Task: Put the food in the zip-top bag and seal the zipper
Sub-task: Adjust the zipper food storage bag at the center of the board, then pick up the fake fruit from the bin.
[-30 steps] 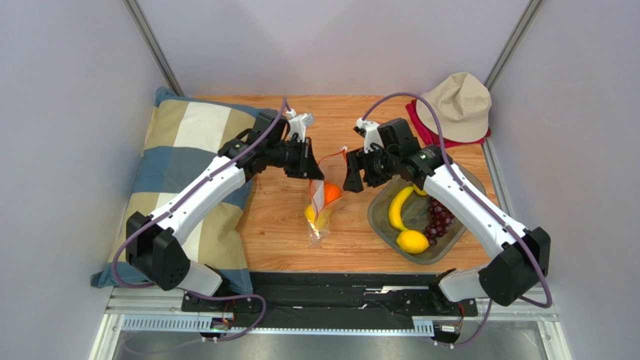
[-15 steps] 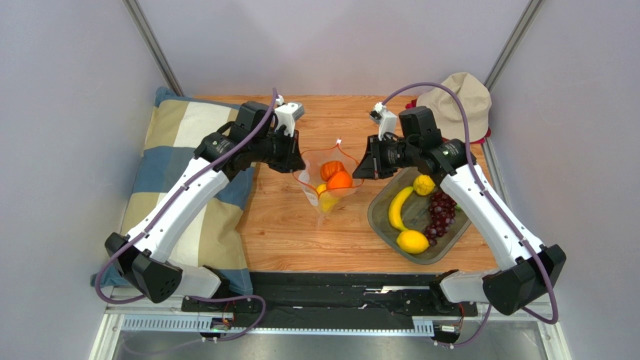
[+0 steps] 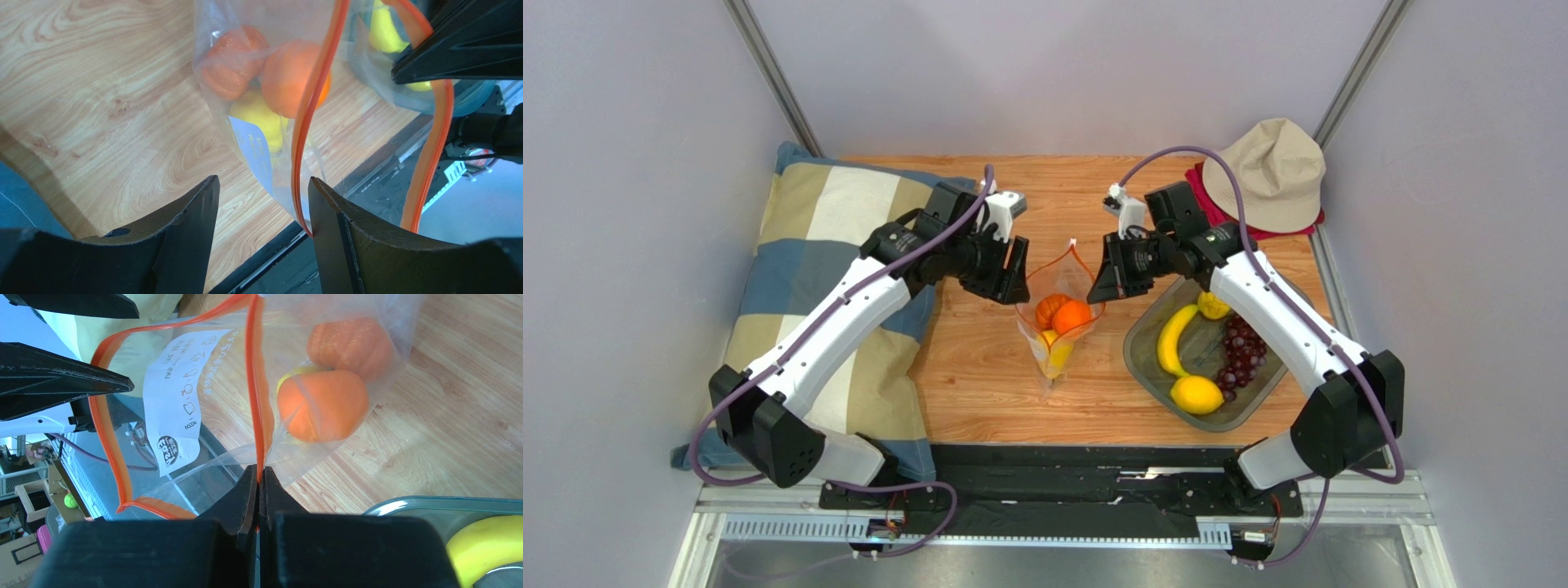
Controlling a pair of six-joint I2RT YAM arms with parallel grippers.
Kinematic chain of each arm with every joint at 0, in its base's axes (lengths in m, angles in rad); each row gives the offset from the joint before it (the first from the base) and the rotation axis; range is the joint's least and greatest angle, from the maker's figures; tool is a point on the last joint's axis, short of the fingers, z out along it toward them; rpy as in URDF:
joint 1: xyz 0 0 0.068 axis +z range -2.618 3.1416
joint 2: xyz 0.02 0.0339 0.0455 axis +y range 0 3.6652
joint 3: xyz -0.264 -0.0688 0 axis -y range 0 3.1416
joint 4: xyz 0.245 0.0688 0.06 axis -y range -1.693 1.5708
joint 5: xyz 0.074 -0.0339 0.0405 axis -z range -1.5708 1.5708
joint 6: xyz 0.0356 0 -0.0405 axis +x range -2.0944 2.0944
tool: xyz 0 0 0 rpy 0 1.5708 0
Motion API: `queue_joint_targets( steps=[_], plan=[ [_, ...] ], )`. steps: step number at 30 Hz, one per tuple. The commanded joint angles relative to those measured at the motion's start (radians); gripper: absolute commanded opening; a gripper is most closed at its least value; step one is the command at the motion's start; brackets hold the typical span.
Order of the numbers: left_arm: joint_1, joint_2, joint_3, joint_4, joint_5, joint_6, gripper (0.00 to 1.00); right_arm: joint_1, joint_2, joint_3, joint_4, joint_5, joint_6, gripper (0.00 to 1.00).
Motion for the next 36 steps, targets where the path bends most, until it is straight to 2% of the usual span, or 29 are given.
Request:
queue_joint_targets(
  steps=[1, 4, 10, 11, 13, 14, 16, 17, 19, 20, 23, 25, 27, 30, 36],
  plan=[
    [0.000, 0.006, 0.075, 0.008, 0.024, -0.045, 0.63, 0.002, -0.040, 0.053, 0.027, -0.021, -0.030, 0.00],
    [0.002, 0.006, 0.085, -0.004, 0.040, -0.045, 0.61, -0.001, -0.045, 0.051, 0.016, -0.003, -0.046, 0.00],
    [0.002, 0.013, 0.069, -0.003, 0.108, -0.037, 0.38, -0.001, -0.042, 0.058, 0.018, -0.009, -0.055, 0.00],
    [-0.001, 0.022, 0.071, 0.000, 0.114, -0.039, 0.31, -0.001, -0.042, 0.059, 0.019, -0.012, -0.053, 0.00],
    [-0.001, 0.050, 0.086, -0.003, 0.134, -0.047, 0.22, -0.001, -0.043, 0.061, 0.021, -0.013, -0.055, 0.00],
    [-0.001, 0.058, 0.092, -0.006, 0.143, -0.048, 0.10, -0.003, -0.043, 0.061, 0.015, -0.009, -0.064, 0.00],
    [-0.001, 0.067, 0.103, -0.004, 0.160, -0.062, 0.00, -0.015, -0.040, 0.071, -0.008, 0.013, -0.089, 0.05],
    [-0.001, 0.065, 0.106, 0.003, 0.168, -0.070, 0.00, -0.039, -0.039, 0.080, -0.054, 0.019, -0.133, 0.17],
    [-0.003, 0.069, 0.112, 0.006, 0.183, -0.085, 0.00, -0.081, -0.040, 0.108, -0.118, 0.010, -0.197, 0.32],
    [-0.004, 0.069, 0.115, 0.009, 0.183, -0.090, 0.00, -0.131, -0.054, 0.116, -0.196, -0.004, -0.299, 0.48],
    [-0.009, 0.076, 0.118, 0.011, 0.180, -0.093, 0.00, -0.231, -0.106, 0.081, -0.343, 0.005, -0.424, 0.80],
    [-0.012, 0.076, 0.114, 0.014, 0.182, -0.094, 0.00, -0.262, -0.137, 0.041, -0.469, 0.039, -0.584, 0.85],
    [-0.015, 0.078, 0.108, 0.019, 0.182, -0.097, 0.00, -0.280, -0.200, -0.077, -0.511, 0.121, -0.705, 0.88],
    [-0.020, 0.082, 0.105, 0.023, 0.182, -0.097, 0.00, -0.286, -0.266, -0.241, -0.502, 0.227, -0.757, 0.89],
    [-0.032, 0.108, 0.120, 0.029, 0.188, -0.099, 0.00, -0.285, -0.159, -0.287, -0.456, 0.365, -0.825, 0.91]
  ],
)
